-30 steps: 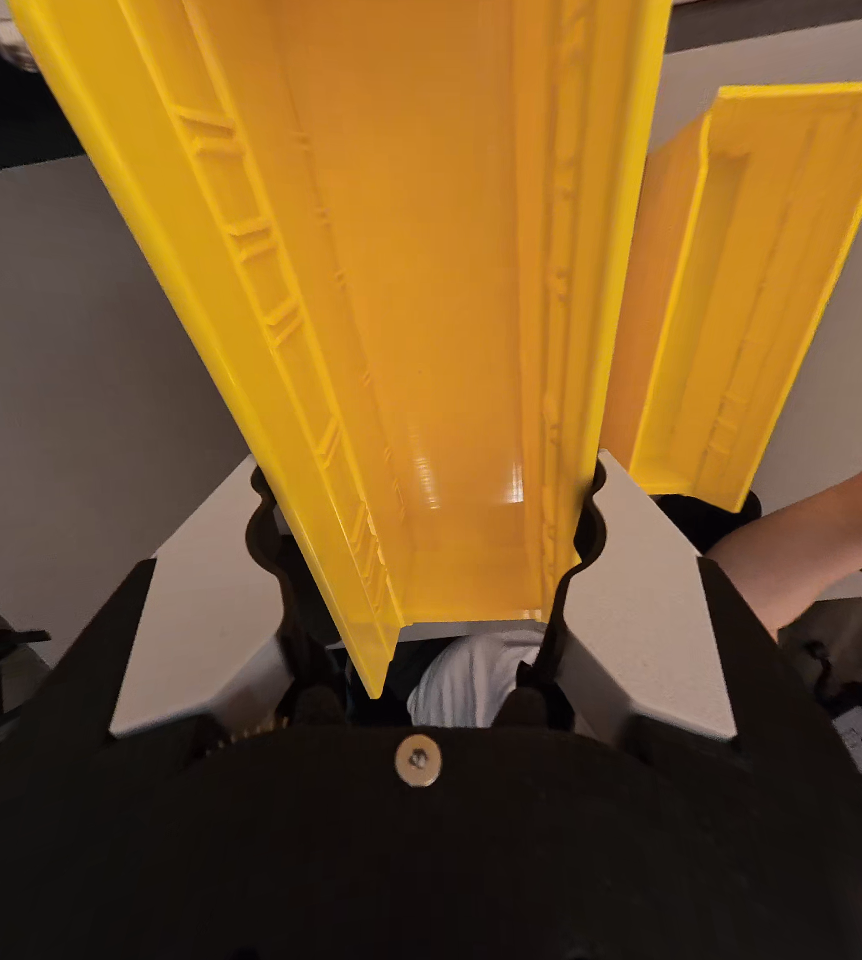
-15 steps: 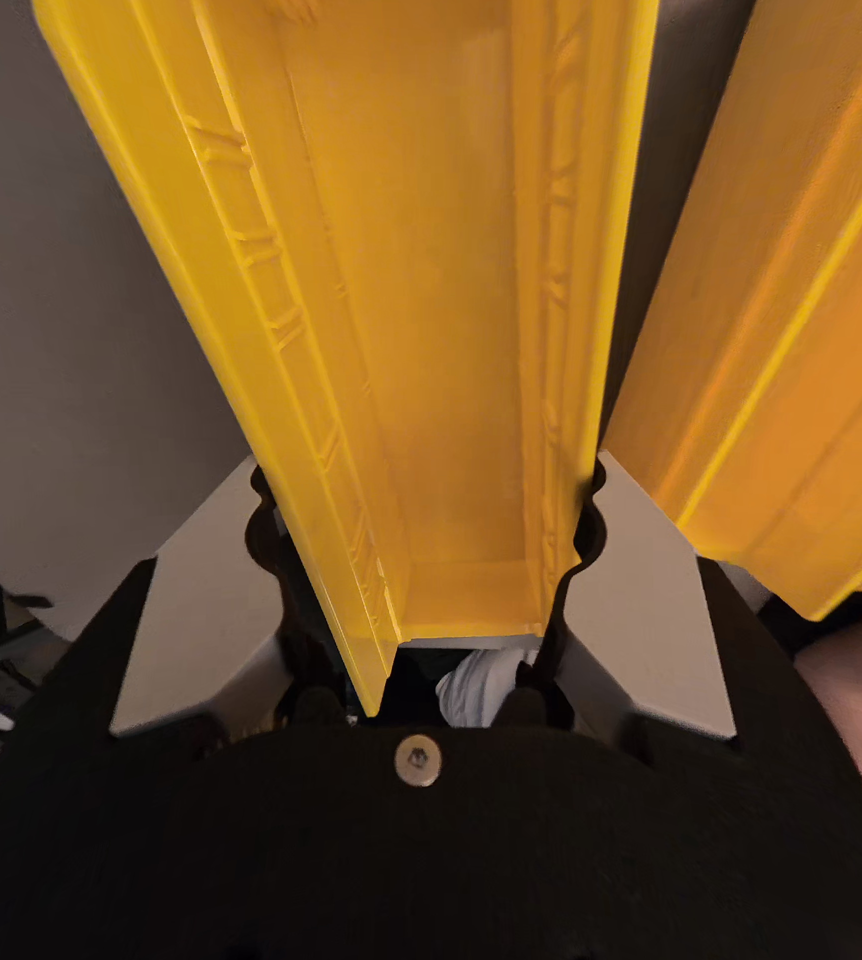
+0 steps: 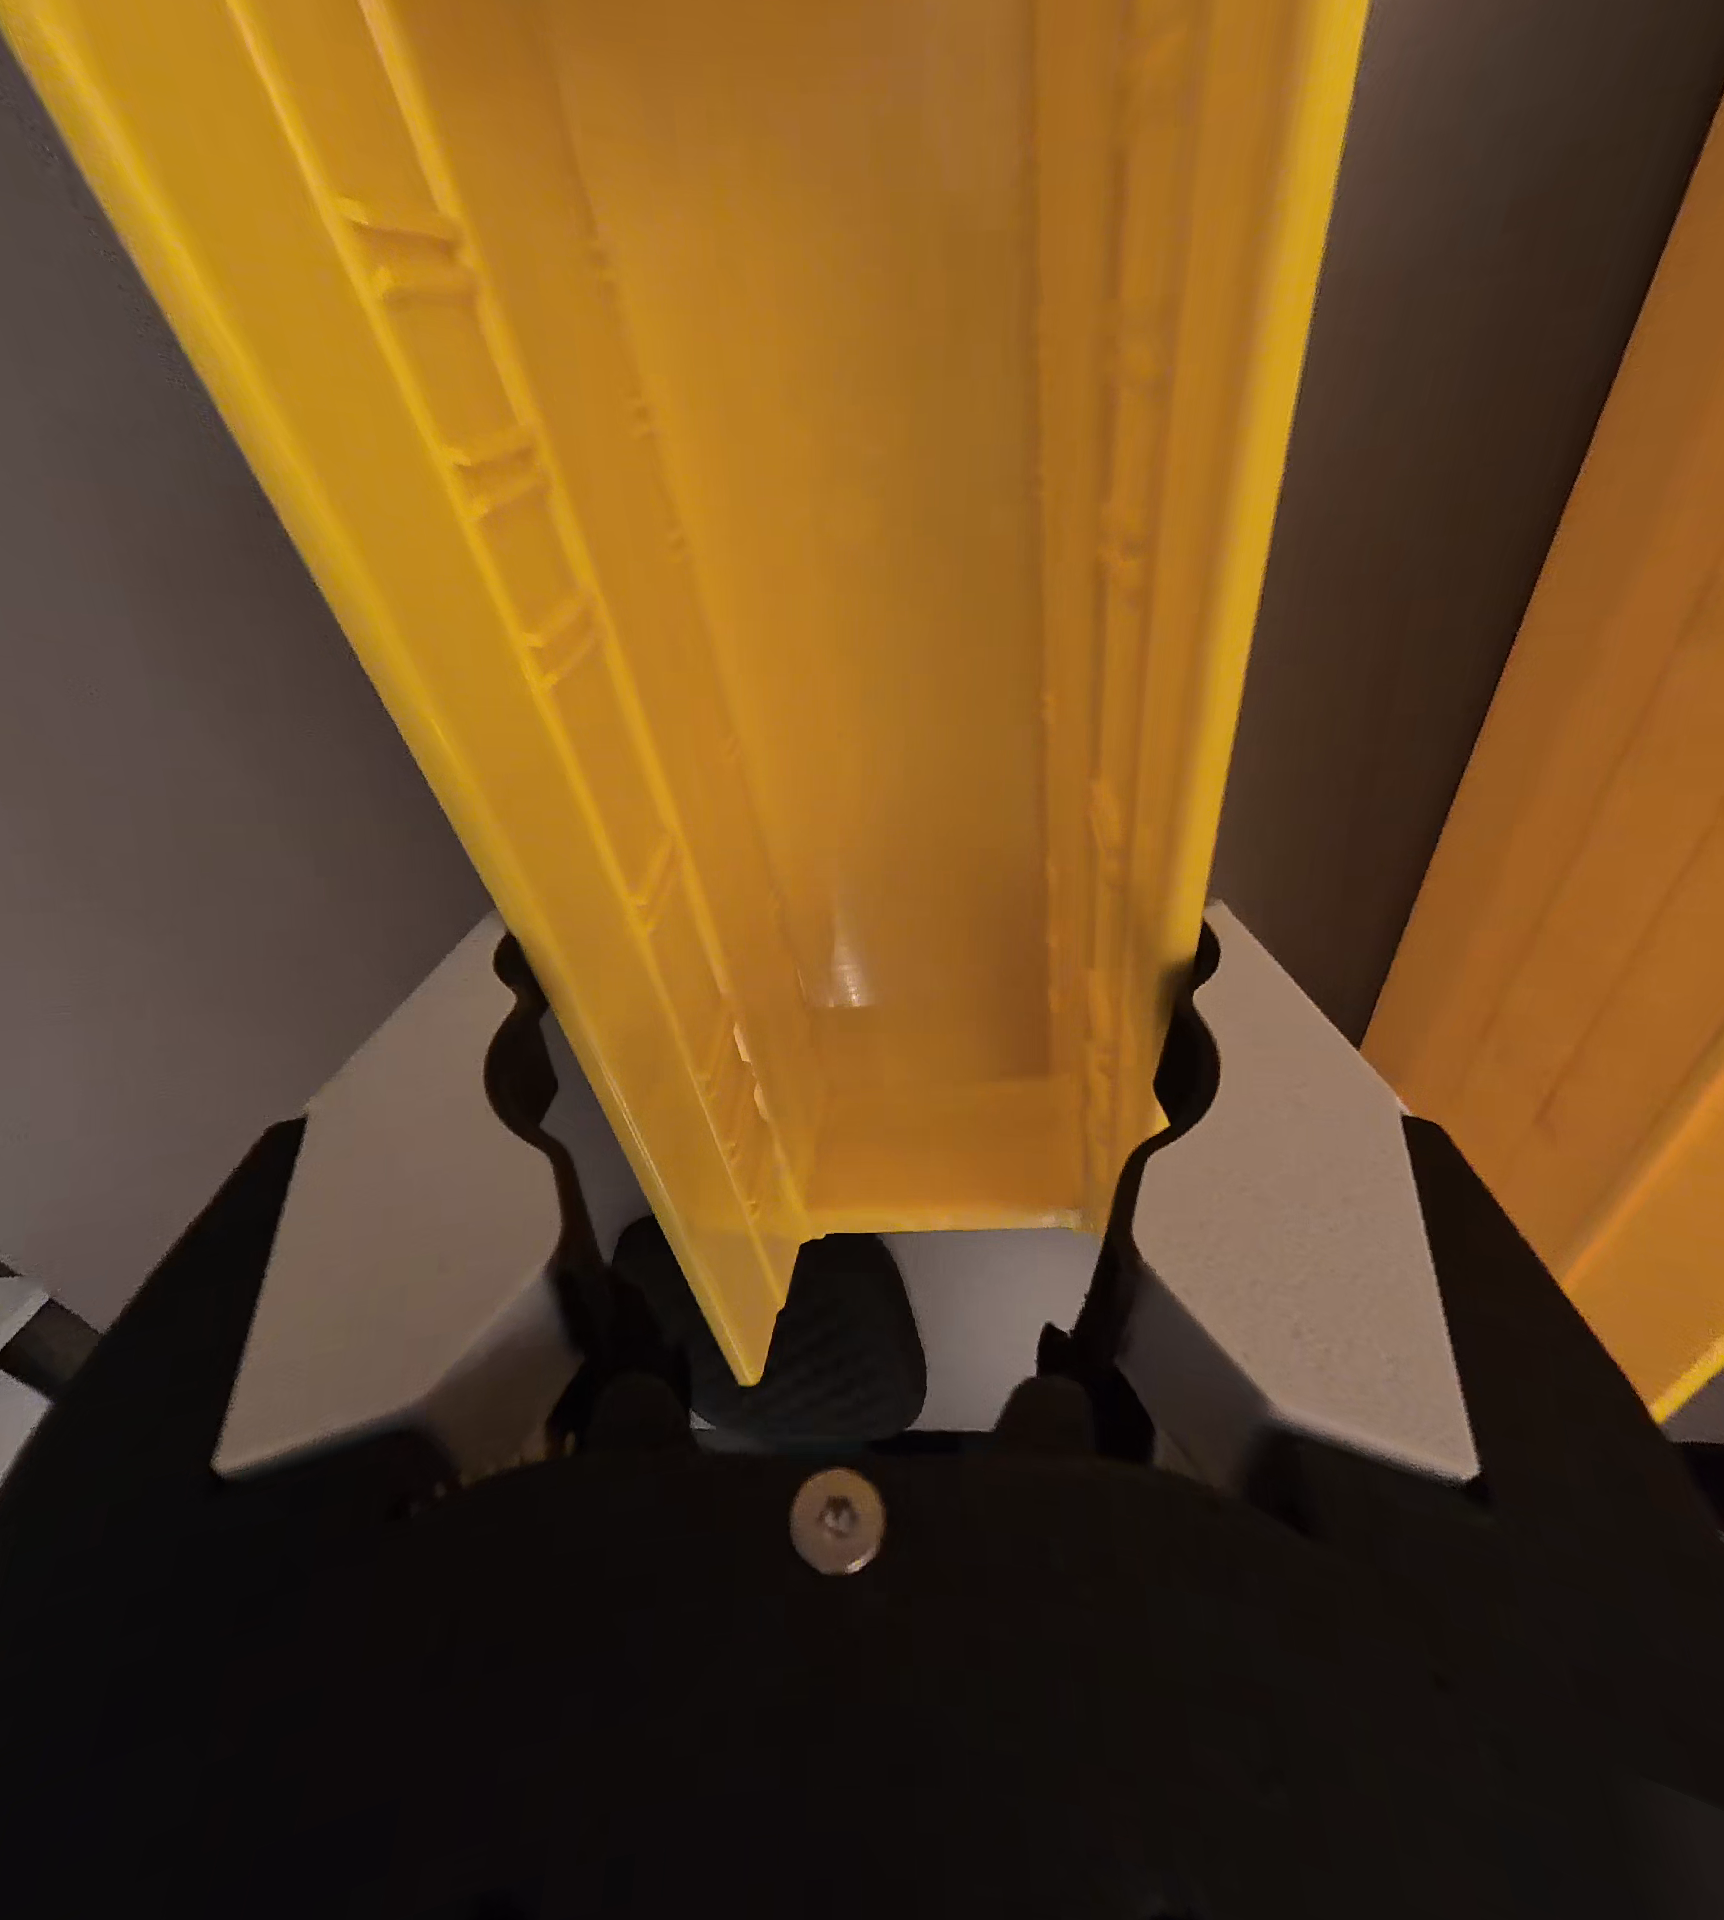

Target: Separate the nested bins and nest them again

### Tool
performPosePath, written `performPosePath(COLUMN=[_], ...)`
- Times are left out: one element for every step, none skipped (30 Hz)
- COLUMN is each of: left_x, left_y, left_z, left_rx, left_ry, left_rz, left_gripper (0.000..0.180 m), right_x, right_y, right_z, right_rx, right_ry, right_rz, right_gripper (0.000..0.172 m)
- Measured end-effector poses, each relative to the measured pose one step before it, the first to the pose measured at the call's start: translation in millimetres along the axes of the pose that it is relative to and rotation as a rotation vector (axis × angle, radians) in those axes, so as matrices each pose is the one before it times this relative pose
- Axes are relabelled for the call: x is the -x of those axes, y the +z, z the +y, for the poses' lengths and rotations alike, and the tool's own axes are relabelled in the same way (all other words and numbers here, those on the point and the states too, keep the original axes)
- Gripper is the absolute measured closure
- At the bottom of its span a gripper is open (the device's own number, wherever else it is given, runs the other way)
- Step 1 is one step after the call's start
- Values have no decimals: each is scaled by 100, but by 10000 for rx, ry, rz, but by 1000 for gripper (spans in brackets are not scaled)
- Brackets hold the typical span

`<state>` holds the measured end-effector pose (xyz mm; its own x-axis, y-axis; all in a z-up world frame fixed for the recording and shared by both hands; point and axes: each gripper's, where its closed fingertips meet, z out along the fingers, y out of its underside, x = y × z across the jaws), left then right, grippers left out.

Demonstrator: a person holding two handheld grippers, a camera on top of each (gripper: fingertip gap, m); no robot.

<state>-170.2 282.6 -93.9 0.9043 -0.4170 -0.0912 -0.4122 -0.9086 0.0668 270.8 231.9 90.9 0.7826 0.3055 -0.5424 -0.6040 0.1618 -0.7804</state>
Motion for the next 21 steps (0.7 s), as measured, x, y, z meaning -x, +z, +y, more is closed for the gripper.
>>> performPosePath(left_x=[-98,-77,-29,-51,-106,-122,-71,1,-109,-287,-589,-1192,-1836,-2090,-2155,-2107,-1678,-1295,-1013,-839,-601], left_y=[252,205,33,-44,-40,-83,-253,-542,-826,-987,-1046,-1013,-859,-623,-336,-49,180,321,419,448,453], left_z=[128,38,-30,-124,-31,127,183,-229,-561,-538,-541,-568,-444,-273,-221,-134,-21,-23,11,-43,-24], left_rx=[100,39,-3,-91,-32,48,101,-145,-364,-351,-344,-396,-305,-177,-156,-65,53,96,160,148,182], left_ry=[20,27,-56,-35,-84,-102,-98,-36,49,50,-5,23,81,49,40,93,97,115,83,72,68], left_rz=[8,5,22,51,105,114,78,22,30,64,154,368,598,618,534,425,150,-71,-185,-238,-313], left_gripper=[59,58,56,55,53,50,46,37,36,36,36,36,36,35,34,34,32,32,32,32,32], right_x=[-43,-27,-15,-45,-33,-41,-41,-63,-51,-51,-53,-52,-55,-63,-50,-31,-12,0,-43,-54,-23], right_y=[24,13,20,9,4,3,11,2,1,14,4,0,17,6,17,20,26,14,2,-4,-20], right_z=[63,62,45,40,38,21,16,16,26,21,21,-1,15,35,53,56,74,72,85,57,35], right_rx=[11,17,16,13,8,5,-3,0,3,4,-1,-5,0,14,17,15,22,33,39,21,5], right_ry=[13,15,10,3,3,7,5,8,11,9,8,10,4,-1,-2,1,6,-8,-32,-32,-3], right_rz=[7,2,-1,10,9,6,11,12,11,12,11,11,12,15,14,8,0,-5,22,33,11], right_gripper=[94,94,94,94,94,94,94,94,94,94,94,94,94,94,94,94,94,94,94,94,94])
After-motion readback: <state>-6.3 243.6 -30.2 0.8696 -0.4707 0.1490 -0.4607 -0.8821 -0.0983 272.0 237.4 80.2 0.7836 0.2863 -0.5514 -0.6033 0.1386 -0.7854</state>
